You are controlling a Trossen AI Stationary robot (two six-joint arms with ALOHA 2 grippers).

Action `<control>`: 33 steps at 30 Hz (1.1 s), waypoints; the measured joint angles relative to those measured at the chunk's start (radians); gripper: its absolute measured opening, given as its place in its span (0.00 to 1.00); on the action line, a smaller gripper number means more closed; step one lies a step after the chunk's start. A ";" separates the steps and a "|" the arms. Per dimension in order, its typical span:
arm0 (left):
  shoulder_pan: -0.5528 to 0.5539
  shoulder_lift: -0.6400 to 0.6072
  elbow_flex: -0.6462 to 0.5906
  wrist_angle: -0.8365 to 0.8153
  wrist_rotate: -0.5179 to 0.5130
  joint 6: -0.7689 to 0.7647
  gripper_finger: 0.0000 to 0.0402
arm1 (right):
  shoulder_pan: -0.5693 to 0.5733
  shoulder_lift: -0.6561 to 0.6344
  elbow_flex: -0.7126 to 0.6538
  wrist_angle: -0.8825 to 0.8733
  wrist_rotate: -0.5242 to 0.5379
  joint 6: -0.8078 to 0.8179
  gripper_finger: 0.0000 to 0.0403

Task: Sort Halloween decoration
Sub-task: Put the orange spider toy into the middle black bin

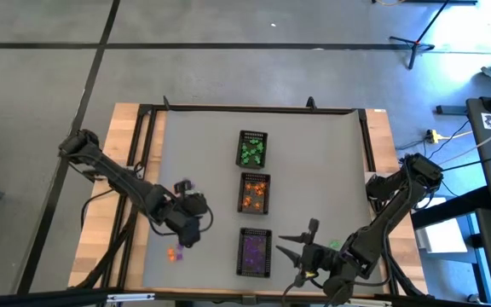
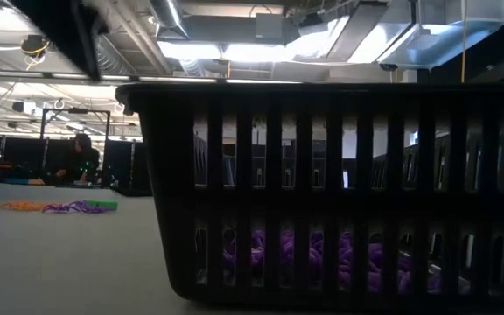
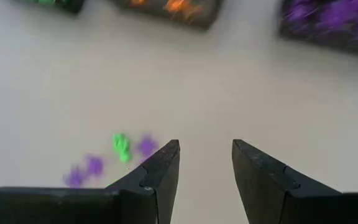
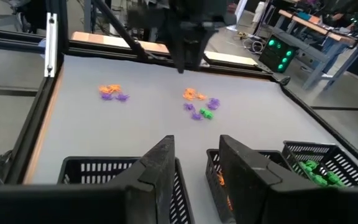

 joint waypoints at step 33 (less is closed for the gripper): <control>0.226 -0.202 -0.631 0.151 0.194 -0.454 0.34 | -0.112 0.058 -0.001 0.006 -0.170 0.024 0.31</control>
